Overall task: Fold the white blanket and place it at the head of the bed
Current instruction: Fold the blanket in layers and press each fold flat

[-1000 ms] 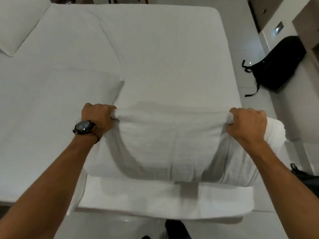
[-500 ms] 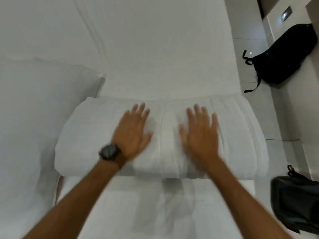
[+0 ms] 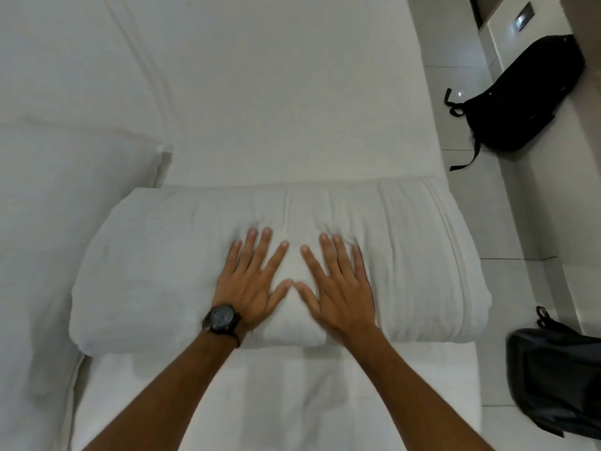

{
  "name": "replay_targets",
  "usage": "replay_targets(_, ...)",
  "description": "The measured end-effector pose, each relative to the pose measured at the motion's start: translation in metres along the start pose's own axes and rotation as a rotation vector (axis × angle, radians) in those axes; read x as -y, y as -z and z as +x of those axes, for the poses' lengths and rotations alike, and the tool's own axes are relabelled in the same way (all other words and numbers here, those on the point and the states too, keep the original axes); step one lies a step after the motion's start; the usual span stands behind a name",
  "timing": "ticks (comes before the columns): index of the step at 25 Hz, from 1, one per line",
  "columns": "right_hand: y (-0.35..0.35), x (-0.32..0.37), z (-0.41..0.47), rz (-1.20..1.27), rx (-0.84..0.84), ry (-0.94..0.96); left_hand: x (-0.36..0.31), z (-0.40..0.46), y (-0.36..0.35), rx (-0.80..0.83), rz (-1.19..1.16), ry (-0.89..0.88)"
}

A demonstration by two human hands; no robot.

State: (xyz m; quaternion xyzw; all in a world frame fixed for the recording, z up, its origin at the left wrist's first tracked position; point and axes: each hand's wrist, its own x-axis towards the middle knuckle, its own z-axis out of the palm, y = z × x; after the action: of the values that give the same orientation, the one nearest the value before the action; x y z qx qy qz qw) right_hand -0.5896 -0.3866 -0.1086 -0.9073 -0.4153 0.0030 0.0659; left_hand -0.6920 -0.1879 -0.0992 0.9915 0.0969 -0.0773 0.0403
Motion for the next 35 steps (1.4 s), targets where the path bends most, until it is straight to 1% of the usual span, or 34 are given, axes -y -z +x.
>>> replay_targets(2,-0.005,-0.007,0.022,-0.013,0.034,-0.024,0.002,0.029,0.003,0.061,0.013,0.056)
replay_targets(5,-0.005,-0.007,0.021,-0.006,0.075,-0.049,0.005,0.051,0.012,0.125,0.021,0.120)
replay_targets(9,0.000,0.000,-0.021,0.048,0.018,-0.153,0.024,0.099,0.042,0.150,-0.007,0.171)
replay_targets(12,-0.006,0.001,-0.059,0.050,0.050,-0.194,0.040,0.113,0.041,0.216,-0.055,0.144)
replay_targets(15,-0.001,-0.004,-0.079,0.061,0.044,-0.182,0.044,0.086,0.024,0.237,-0.081,0.163)
replay_targets(17,0.015,-0.001,-0.075,0.075,-0.039,-0.186,0.039,0.068,0.026,0.242,-0.104,0.173)
replay_targets(19,0.036,0.004,-0.046,0.066,-0.140,-0.148,0.026,0.043,0.036,0.183,-0.067,0.111)
replay_targets(21,0.048,-0.006,-0.004,-0.009,-0.160,-0.167,0.015,0.012,0.038,0.121,0.003,0.055)
replay_targets(23,0.046,-0.035,0.021,-0.078,-0.077,-0.247,0.018,-0.015,0.031,0.090,0.046,0.132)
replay_targets(25,0.034,-0.065,0.008,-0.139,0.041,-0.272,0.036,-0.037,0.021,0.071,0.074,0.251)
replay_targets(26,0.027,-0.075,-0.007,-0.162,0.070,-0.268,0.049,-0.049,0.016,0.075,0.078,0.306)
replay_targets(28,0.019,-0.080,-0.033,-0.163,0.077,-0.278,0.074,-0.081,0.004,0.096,0.067,0.383)
replay_targets(32,0.016,-0.066,-0.049,-0.132,0.073,-0.311,0.106,-0.157,-0.017,0.177,0.029,0.438)
replay_targets(34,0.026,-0.060,-0.045,-0.133,0.062,-0.313,0.100,-0.163,-0.003,0.132,-0.033,0.498)
replay_targets(35,0.032,-0.058,-0.039,-0.121,0.035,-0.323,0.093,-0.154,0.009,0.071,-0.089,0.526)
